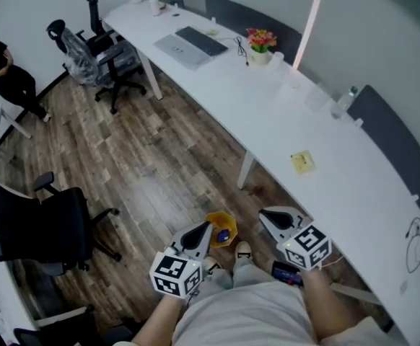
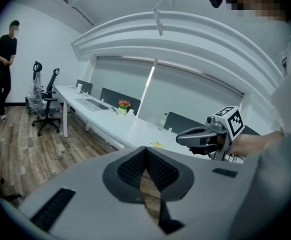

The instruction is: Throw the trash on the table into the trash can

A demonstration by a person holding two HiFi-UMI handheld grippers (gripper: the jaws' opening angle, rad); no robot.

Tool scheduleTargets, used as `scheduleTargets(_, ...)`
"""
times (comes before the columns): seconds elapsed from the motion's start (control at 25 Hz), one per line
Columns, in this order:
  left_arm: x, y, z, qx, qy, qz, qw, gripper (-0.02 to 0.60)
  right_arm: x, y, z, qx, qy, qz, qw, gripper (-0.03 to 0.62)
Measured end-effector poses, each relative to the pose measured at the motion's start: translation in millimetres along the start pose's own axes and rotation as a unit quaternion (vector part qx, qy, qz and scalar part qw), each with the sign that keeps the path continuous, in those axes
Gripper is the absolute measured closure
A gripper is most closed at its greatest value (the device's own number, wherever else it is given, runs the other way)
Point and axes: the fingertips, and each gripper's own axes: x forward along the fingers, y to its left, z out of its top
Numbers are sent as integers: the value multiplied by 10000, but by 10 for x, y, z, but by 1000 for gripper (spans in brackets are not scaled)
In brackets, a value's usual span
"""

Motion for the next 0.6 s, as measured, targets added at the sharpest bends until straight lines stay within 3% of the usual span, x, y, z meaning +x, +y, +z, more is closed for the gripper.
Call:
scheduleTargets(0.32,523,-431,134,306,138,-680,9971,581,-617,-550,-249,381,-142,-965,9945,562)
scheduleTargets(0.6,956,-779,216,440,309,-1087,9926,581,-950,-937,-355,636,-255,-1345,9885,562)
